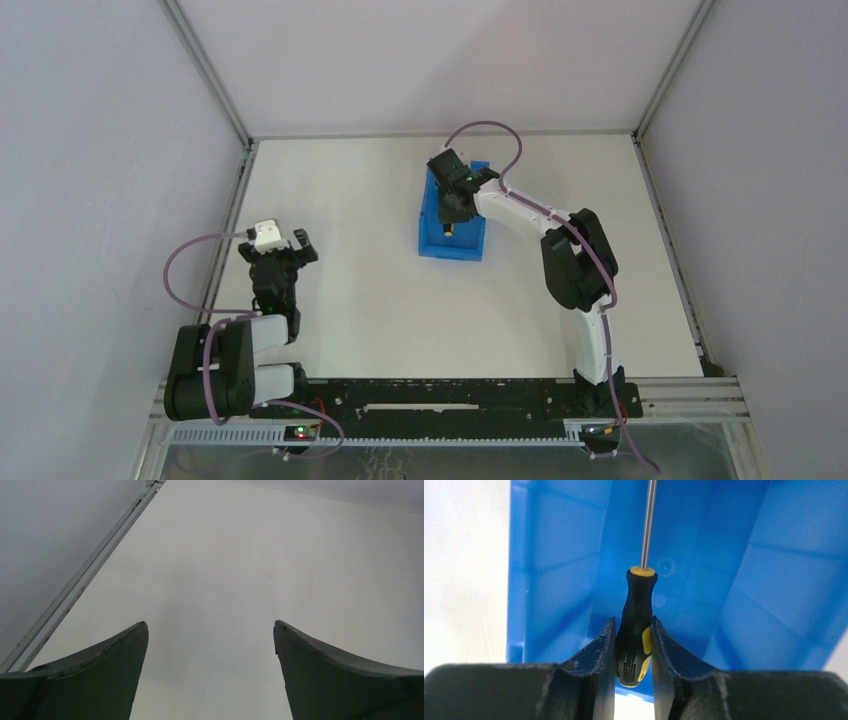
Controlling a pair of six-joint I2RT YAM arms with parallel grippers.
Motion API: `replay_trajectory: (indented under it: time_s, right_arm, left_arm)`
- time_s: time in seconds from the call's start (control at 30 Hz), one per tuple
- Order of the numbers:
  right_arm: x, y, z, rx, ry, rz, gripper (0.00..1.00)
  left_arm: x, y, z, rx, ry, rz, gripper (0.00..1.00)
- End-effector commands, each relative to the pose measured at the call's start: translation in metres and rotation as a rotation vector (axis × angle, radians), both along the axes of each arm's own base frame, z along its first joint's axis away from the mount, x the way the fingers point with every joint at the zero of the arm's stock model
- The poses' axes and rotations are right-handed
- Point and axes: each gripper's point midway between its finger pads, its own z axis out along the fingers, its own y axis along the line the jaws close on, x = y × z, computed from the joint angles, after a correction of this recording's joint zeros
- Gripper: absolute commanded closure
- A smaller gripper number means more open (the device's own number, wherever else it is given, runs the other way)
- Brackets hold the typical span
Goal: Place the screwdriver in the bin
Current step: Place the screwdriver in the bin.
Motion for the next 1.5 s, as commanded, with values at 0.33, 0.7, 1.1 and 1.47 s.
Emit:
replay_trajectory:
  time_s: [0.33,0.7,1.1,1.47]
  right_arm:
    - [0.011,0.011,-0.032,0.022,0.008,-0.012,0.64]
    - [0.010,0.009,-0.017,0.005,-0.018,-0.017,0.40]
    - [0.007,0.007,0.034,0.008,-0.106,-0.024,0.30]
    - [-0.002,0.008,0.096,0.011,-0.204,-0.006,0.26]
  left_arm:
    - [0.008,0.002,0.022,0.029,-0.062,0.009,0.00]
    - [0.008,0.002,0.022,0.030,-0.062,0.009,0.00]
    - [0.008,0.002,0.023,0.029,-0.063,0.010,0.00]
    - [0.008,0.002,0.023,0.030,-0.062,0.009,0.00]
